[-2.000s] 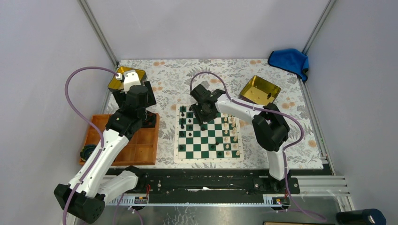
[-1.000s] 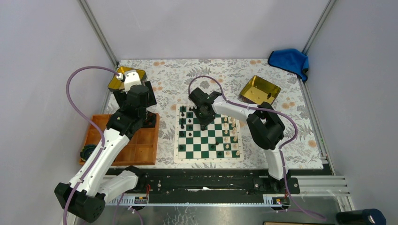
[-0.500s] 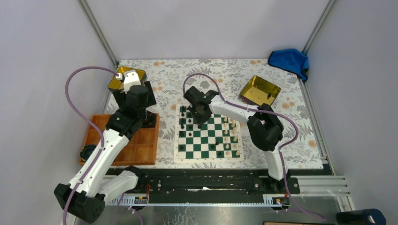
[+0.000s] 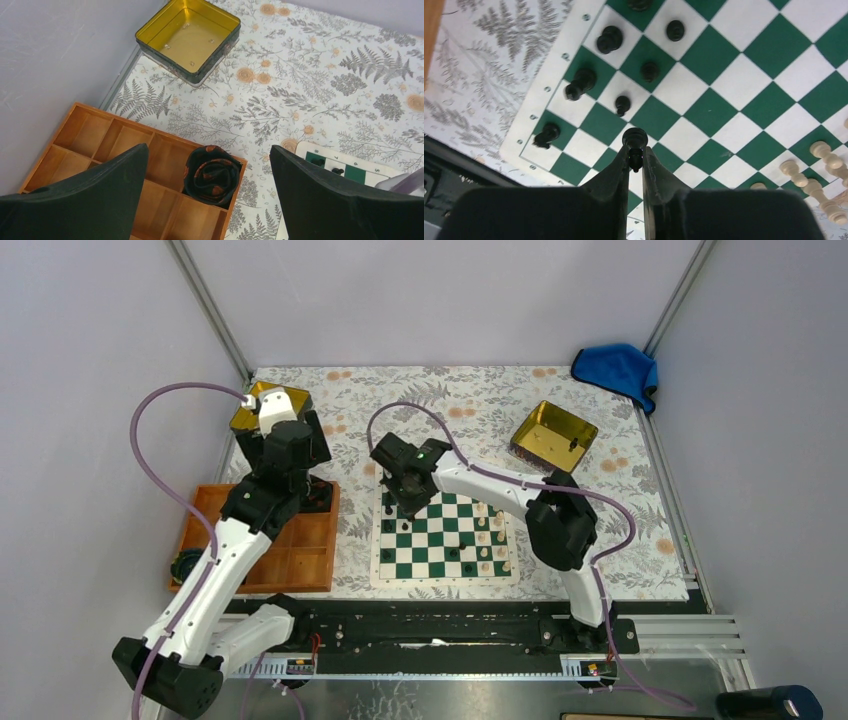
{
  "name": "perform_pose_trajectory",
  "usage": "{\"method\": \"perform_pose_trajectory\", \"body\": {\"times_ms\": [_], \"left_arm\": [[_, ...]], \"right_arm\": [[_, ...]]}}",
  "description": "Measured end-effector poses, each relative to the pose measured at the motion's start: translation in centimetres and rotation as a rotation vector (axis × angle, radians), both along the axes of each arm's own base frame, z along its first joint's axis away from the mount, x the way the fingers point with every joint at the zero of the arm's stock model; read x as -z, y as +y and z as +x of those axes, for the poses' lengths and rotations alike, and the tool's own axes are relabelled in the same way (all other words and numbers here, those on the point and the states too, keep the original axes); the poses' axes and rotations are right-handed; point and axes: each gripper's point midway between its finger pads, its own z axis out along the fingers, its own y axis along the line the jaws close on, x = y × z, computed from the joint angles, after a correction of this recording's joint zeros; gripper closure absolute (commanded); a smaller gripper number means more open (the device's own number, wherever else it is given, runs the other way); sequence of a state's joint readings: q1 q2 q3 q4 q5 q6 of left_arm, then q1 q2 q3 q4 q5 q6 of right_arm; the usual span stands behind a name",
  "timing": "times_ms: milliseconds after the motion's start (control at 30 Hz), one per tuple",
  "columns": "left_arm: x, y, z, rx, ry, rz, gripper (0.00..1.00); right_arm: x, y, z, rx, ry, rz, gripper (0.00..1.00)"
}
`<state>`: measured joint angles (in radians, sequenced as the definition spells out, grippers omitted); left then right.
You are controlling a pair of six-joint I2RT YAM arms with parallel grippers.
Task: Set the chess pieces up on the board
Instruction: Move the chess piece to the chessboard.
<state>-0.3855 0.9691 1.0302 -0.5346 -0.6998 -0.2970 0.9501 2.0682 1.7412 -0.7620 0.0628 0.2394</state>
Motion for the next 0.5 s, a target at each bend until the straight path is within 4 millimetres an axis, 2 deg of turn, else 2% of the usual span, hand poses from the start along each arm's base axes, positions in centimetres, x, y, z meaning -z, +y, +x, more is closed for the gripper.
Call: {"method": "perform_pose_trajectory", "body": {"times_ms": [300, 500], "left_arm": [[-2.6, 0.1, -0.3, -0.001, -0.065, -0.026, 0.01], [-3.5, 0.4, -0.7, -0.007, -0.093, -0.035, 0.01]], "right_arm": [[-1.5, 3.2, -3.0, -0.102, -0.013, 0.022, 1.0], [-0.2, 4.6, -4.0, -0.147, 0.004, 0.006, 1.0]]}}
